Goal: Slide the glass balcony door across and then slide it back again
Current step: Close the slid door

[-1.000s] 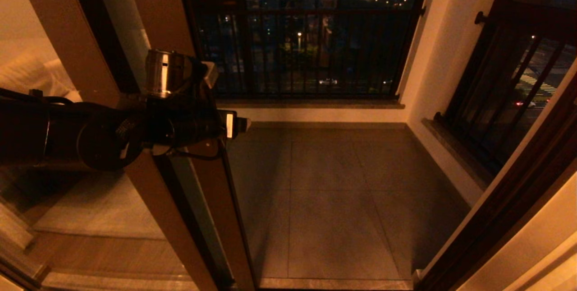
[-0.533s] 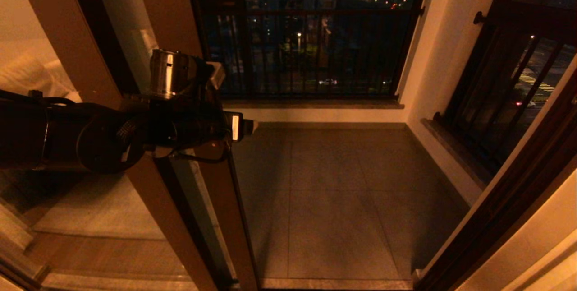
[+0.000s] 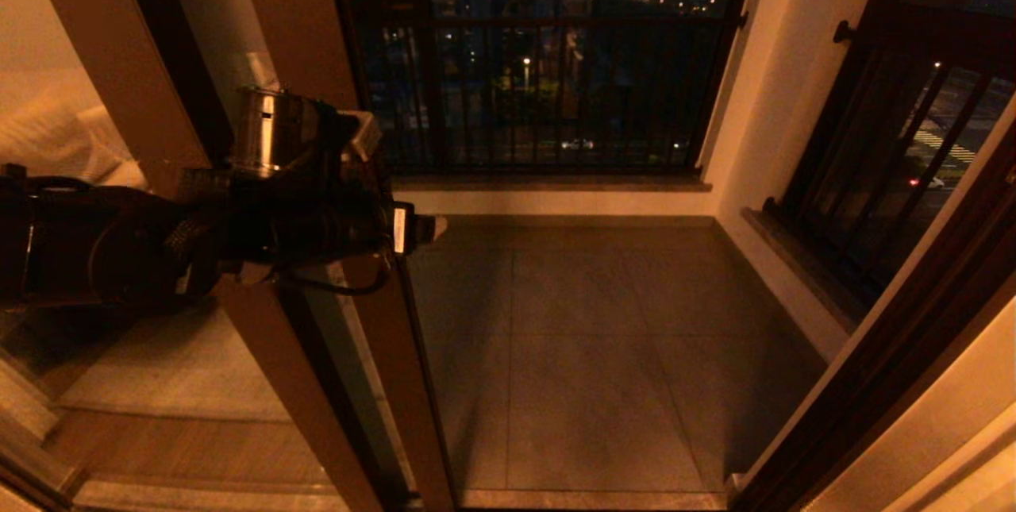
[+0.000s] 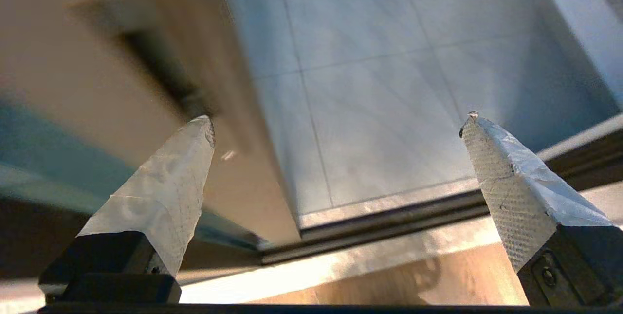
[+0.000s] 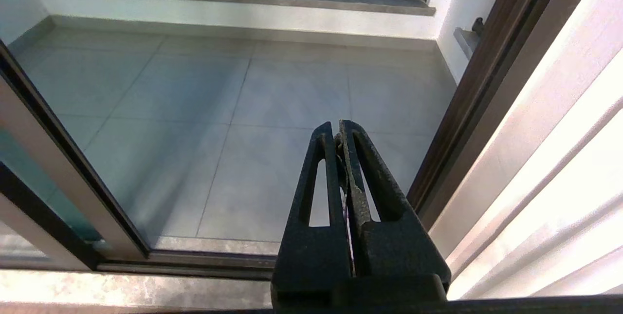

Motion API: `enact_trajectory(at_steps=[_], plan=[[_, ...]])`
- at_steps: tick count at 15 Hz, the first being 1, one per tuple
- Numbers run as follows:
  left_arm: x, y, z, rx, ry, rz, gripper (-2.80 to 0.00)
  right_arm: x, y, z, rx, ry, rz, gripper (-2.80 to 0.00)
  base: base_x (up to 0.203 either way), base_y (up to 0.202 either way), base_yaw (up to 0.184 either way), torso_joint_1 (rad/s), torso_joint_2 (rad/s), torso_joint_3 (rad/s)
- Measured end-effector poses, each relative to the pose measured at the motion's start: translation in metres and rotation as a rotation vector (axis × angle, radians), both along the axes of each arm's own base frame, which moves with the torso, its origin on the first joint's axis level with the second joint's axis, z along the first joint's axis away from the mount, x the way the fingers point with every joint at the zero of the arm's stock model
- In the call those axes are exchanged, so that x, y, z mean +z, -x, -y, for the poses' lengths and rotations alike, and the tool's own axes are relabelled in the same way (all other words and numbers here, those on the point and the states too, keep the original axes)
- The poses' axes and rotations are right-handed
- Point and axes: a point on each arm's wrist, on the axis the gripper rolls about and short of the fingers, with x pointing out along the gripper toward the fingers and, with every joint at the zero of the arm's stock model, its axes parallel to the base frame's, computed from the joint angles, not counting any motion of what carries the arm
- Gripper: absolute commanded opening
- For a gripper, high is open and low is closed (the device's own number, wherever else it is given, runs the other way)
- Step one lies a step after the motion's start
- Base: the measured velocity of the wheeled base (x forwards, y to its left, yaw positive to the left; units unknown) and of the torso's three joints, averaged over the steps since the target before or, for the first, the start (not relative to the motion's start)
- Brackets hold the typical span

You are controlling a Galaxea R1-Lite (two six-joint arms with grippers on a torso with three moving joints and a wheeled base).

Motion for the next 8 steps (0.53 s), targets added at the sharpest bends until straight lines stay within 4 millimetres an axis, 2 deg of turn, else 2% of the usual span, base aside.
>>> enact_trajectory(at_steps=[4, 8], plan=[[0.007, 0.016, -0.036, -0.094, 0.074, -0.016, 0.0, 0.0, 0.0, 0.0, 0.0, 0.0, 0.0, -2.8, 0.0, 0.0, 0.0, 0.0, 0.0, 0.0], [0.025, 0.033, -0.073, -0.396, 0.223, 0.007, 0.0, 0.0, 0.0, 0.0, 0.0, 0.0, 0.0, -2.8, 0.0, 0.0, 0.0, 0.0, 0.0, 0.0]])
